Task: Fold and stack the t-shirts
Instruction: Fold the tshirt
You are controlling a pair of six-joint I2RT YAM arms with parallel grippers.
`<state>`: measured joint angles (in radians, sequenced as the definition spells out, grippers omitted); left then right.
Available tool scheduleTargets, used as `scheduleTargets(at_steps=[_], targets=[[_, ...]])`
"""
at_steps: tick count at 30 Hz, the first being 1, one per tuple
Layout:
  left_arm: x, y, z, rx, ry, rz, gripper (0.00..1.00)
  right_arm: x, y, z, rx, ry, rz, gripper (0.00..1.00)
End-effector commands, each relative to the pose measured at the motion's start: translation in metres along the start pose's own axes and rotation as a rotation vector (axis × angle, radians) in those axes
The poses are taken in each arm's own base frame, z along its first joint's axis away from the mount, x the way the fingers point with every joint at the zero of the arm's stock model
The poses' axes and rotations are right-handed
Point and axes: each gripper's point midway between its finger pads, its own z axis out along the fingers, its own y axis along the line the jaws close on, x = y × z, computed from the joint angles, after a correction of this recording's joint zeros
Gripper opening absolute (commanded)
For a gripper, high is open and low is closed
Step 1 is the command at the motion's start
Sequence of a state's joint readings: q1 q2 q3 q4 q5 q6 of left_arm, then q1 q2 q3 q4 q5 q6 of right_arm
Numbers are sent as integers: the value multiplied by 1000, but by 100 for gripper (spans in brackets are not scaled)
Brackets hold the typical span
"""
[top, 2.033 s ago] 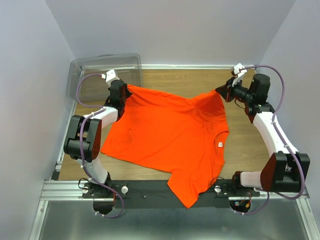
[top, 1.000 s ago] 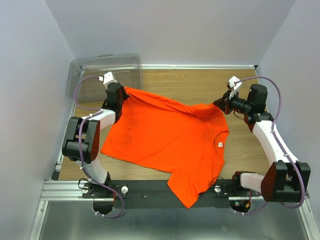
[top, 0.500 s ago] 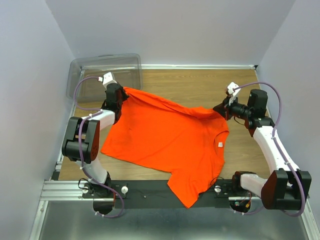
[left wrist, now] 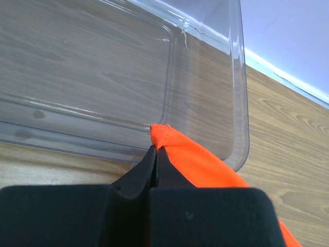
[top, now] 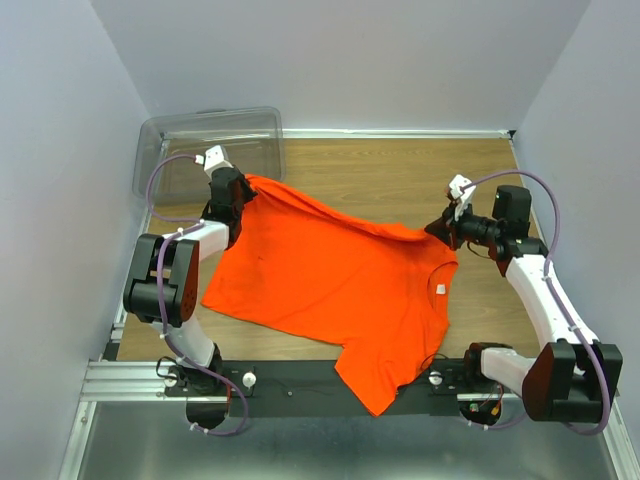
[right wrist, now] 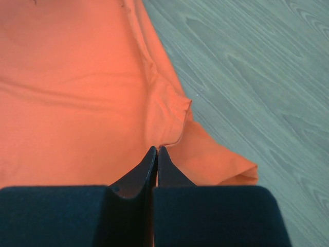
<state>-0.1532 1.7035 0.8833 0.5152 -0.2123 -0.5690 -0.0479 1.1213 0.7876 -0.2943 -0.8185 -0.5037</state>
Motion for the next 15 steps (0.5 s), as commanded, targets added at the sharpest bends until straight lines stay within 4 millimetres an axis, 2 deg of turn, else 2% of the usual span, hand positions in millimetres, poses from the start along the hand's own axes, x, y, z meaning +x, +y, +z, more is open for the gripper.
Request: scheduleTargets(at_steps=[1,8,15], targets=[[22,18,-3,-29,64,17,0,12,9,3,-57,21,23,7],[23,15,-12,-1,61,26,0,10,11,3,-74,16,28,7],[14,12,-23,29,24,25,0,11,12,3,-75,18,24,7]])
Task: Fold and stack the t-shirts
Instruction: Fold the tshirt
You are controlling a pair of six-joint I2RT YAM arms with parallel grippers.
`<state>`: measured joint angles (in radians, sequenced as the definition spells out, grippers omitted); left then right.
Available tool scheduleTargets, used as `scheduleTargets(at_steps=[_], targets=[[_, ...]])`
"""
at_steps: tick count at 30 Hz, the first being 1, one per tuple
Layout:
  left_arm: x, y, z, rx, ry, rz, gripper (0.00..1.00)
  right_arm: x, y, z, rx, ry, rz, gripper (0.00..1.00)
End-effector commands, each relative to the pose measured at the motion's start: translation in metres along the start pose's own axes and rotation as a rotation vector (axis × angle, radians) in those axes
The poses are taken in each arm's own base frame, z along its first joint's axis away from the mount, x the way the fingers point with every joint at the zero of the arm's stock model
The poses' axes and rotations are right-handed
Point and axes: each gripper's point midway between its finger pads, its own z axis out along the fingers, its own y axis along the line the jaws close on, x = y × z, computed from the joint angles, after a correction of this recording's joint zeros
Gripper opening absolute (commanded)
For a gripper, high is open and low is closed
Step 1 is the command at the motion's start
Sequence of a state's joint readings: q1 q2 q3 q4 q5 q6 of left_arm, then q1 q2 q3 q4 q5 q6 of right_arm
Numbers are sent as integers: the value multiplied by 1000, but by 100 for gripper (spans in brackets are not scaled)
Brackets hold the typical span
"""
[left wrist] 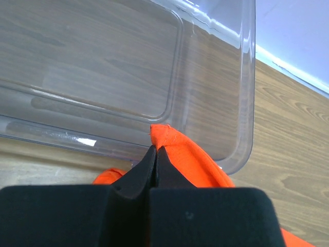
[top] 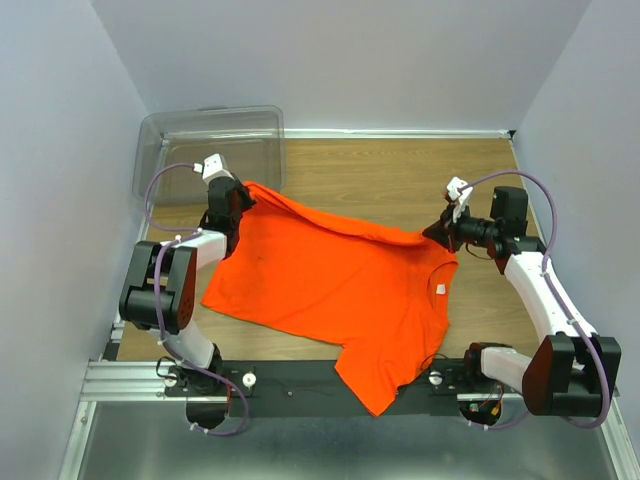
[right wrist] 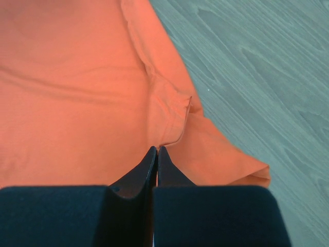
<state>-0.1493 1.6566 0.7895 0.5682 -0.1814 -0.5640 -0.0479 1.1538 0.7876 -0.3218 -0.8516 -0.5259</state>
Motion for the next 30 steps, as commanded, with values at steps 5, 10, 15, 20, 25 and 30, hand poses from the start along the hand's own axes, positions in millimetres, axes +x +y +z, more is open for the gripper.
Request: scheduleTargets(at_steps=[5,10,15,20,25,30], targets=[[1,6,-12,4,6,25,0,-5,8,-7,-11,-13,-25,7],[-2,5,-16,10,-4,26,0,-9,13,-12,-14,-23,-38,7],[-7,5,-19,11,-23,37,0,-10,17,-14,-30,-24,-45,7],[-7,8,-24,9,-32,40,0,-8,21,-15,-41,-21,-57,7],[-3,12,-26,0,-28,36,0,-5,23,-16,-47,-11,-61,7],[1,14,-26,-6,-21,28,0,-5,26,-17,-54,-10,-69,7]])
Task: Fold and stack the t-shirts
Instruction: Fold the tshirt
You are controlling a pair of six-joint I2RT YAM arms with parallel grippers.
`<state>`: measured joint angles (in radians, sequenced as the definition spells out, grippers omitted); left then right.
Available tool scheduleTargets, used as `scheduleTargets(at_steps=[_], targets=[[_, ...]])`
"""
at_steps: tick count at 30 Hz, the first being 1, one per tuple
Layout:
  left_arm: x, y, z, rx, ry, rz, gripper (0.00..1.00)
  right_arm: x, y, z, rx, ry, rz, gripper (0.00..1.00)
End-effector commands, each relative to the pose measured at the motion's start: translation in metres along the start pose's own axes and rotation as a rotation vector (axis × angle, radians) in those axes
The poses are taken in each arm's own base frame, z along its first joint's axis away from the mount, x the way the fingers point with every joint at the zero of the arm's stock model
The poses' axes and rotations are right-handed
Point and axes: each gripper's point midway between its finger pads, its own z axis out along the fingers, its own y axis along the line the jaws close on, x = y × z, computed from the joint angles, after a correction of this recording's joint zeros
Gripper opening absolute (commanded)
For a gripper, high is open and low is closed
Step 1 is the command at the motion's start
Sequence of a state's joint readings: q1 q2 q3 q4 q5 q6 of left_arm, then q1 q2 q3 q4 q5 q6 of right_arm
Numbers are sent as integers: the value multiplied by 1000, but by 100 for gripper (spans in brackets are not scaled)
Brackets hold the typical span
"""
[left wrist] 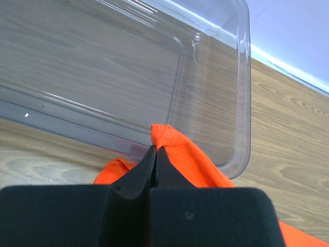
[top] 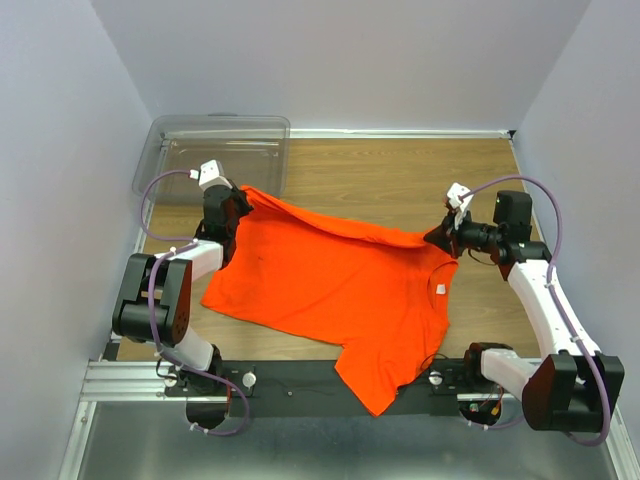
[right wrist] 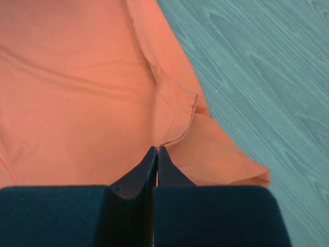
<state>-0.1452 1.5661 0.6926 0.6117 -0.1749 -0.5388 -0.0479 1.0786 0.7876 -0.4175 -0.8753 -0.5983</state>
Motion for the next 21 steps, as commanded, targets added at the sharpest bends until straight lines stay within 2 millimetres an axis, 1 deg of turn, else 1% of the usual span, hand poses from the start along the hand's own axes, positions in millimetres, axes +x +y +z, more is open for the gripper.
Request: scheduleTargets(at_steps=[1,6,16,21], targets=[[4,10,-4,-27,7,9,0,-2,10,-5,-28,-8,-16,7],[3,14,-6,-39,3,9,0,-3,16,-7,-48,-14,-27,7],[4,17,-9,-41,5,8,0,6,31,-10,-111,7,-59,7],[4,18,-10,-43,5,2,0,7,39,-12,-147,2,-73,7]])
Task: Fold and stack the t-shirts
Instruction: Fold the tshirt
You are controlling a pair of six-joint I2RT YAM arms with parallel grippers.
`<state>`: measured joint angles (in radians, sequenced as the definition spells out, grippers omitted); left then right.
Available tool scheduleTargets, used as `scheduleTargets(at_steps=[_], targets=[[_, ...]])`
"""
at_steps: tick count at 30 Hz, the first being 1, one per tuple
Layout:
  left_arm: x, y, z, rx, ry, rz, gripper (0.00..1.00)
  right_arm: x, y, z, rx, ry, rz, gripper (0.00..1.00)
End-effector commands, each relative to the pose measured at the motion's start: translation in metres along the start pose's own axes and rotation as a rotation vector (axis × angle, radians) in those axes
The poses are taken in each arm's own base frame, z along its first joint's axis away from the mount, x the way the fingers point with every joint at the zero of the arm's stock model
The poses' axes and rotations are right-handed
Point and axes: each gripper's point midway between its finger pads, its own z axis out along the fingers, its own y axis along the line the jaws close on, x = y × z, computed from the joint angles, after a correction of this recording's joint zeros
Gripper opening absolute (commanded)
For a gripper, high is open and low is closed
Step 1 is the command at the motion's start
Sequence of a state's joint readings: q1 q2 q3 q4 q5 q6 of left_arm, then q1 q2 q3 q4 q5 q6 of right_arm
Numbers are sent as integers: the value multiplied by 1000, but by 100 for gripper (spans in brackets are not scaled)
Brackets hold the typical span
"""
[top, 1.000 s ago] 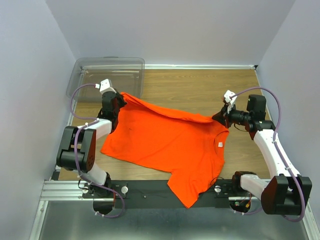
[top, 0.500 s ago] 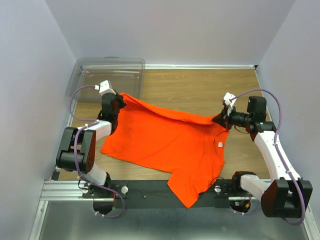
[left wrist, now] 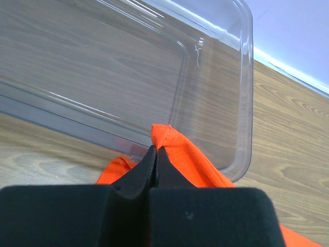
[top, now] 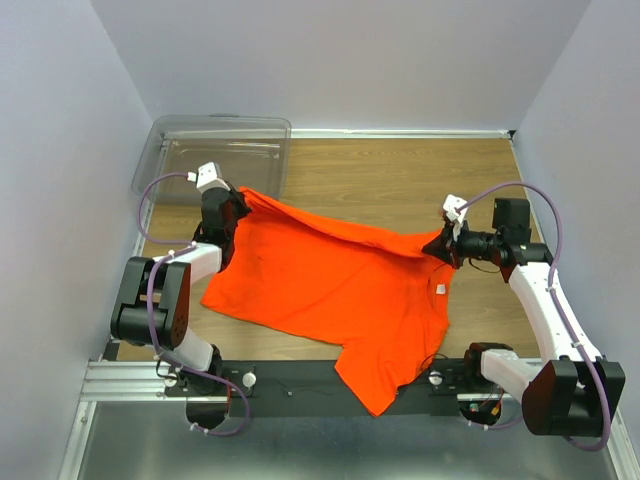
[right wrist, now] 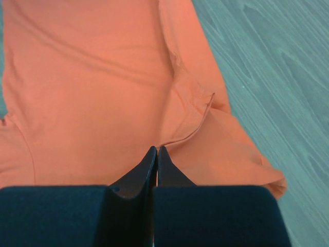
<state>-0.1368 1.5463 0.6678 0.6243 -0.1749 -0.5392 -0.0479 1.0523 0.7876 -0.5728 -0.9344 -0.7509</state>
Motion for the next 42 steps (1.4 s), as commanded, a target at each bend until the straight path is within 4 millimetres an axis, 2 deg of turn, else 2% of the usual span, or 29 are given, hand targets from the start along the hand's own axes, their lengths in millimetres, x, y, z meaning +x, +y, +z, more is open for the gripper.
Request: scheduleTargets(at_steps=[1,17,25,31,42], targets=[[6,14,-5,-39,18,4,0,-4,18,-4,-65,-24,-30,7],[13,17,-4,-53,47,-9,0,5,50,0,-226,-21,-46,7],[16,18,-1,-61,64,-15,0,10,53,4,-246,-6,-54,8],[19,19,0,-70,75,-17,0,12,66,10,-293,20,-79,8],[19,23,-5,-87,75,-32,0,15,66,10,-280,43,-106,7]])
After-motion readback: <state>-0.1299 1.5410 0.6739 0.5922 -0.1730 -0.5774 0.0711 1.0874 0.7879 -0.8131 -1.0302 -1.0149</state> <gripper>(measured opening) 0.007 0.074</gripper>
